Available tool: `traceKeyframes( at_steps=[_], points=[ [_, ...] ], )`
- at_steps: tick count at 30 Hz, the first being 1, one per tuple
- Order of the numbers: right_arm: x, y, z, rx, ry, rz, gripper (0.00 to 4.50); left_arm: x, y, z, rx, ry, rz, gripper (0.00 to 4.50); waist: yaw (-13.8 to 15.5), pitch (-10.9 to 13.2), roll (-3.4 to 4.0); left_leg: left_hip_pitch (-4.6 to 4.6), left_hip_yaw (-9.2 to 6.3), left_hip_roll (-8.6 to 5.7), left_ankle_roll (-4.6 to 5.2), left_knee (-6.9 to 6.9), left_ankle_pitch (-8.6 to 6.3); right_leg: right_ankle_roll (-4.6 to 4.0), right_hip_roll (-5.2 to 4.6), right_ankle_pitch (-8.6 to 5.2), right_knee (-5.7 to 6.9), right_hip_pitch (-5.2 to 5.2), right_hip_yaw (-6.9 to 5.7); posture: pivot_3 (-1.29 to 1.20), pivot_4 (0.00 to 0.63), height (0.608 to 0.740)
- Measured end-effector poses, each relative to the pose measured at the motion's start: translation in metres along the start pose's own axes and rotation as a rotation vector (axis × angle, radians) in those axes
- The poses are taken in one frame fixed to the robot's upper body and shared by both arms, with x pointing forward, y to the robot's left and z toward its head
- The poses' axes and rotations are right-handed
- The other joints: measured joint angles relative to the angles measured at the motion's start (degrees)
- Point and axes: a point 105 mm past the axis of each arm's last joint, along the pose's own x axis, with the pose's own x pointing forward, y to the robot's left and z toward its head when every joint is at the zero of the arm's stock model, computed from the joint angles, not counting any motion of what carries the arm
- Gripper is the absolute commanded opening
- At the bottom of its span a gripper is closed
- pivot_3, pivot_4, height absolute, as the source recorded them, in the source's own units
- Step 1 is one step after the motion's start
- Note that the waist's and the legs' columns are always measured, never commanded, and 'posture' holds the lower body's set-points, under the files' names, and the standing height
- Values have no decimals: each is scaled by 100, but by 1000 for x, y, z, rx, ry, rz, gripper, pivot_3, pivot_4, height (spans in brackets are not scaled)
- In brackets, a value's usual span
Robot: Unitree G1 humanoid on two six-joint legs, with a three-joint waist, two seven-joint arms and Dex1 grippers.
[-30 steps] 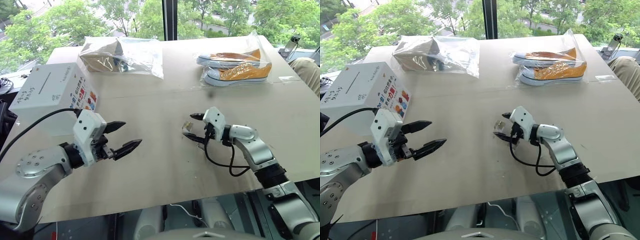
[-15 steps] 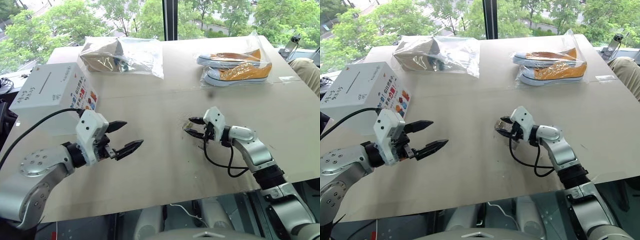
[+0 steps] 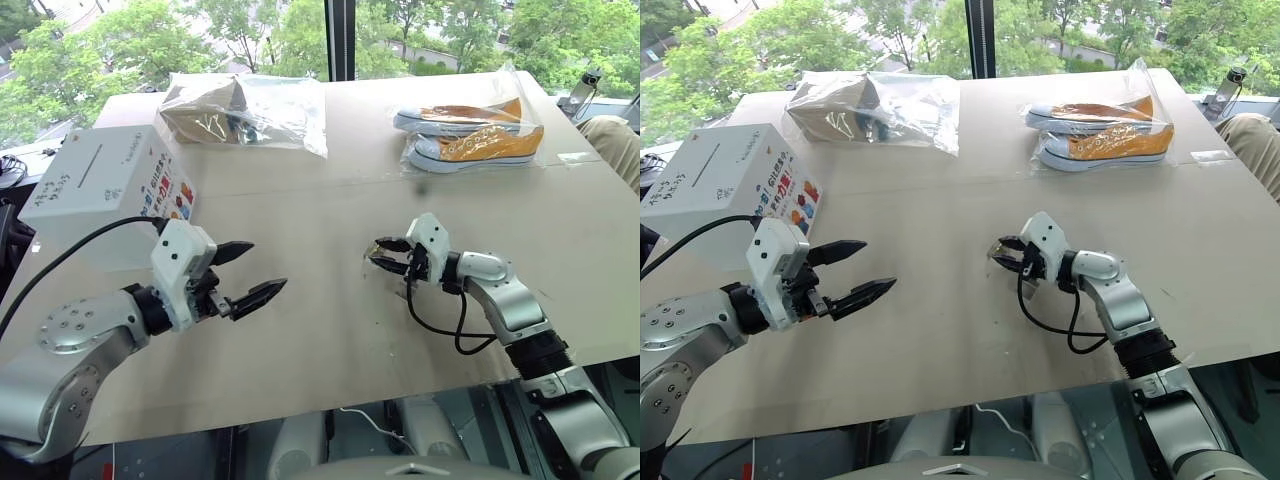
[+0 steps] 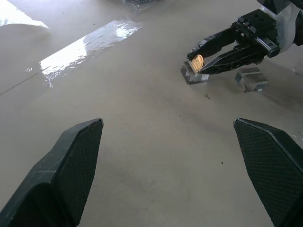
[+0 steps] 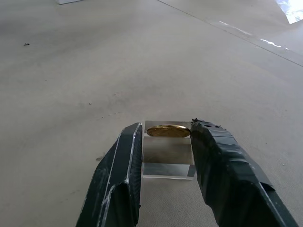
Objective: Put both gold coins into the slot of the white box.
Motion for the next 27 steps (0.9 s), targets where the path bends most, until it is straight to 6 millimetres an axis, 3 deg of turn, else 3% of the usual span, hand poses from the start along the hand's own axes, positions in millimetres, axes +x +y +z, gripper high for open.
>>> traceKeyframes(
  at_steps=[12, 16, 17, 21, 24, 27],
  points=[
    [0, 2, 8, 19, -36, 4, 559, 1, 2, 2, 0, -14, 6, 4500, 1, 0, 0, 0, -1, 0, 0, 0, 0, 0, 0, 0, 0, 0, -1, 0, 150, 740],
    [0, 7, 31, 82, -154, 31, 559, 4, 1, 9, -93, -119, -9, 4500, 4, 0, 1, -2, -4, 2, 0, 0, 0, 1, -2, 1, 0, 0, -2, 0, 150, 740],
    [0, 11, 47, 120, -234, 53, 559, 6, 2, 18, -191, -229, -16, 4500, 5, -1, -2, -3, -8, 2, 0, 3, 0, 2, -10, 1, 2, 0, -6, 0, 150, 740],
    [-1, 24, 74, 181, -370, 133, 559, 8, 2, 29, -402, -428, -53, 4500, 11, -1, -2, -8, -15, 3, 0, 10, 0, 2, -29, 2, 5, 1, -14, 0, 150, 740],
    [-9, 46, 111, 196, -545, 283, 559, 10, -3, 50, -653, -655, -161, 4500, 34, -3, -6, -22, -35, 4, 0, 33, -1, 2, -35, 2, 7, 2, -21, 0, 150, 740],
    [-13, 53, 124, 192, -591, 332, 559, 10, -8, 64, -754, -731, -243, 4500, 34, -3, -4, -19, -36, 2, 0, 44, -1, 2, -35, 2, 11, 11, -28, 0, 150, 740]
  ],
)
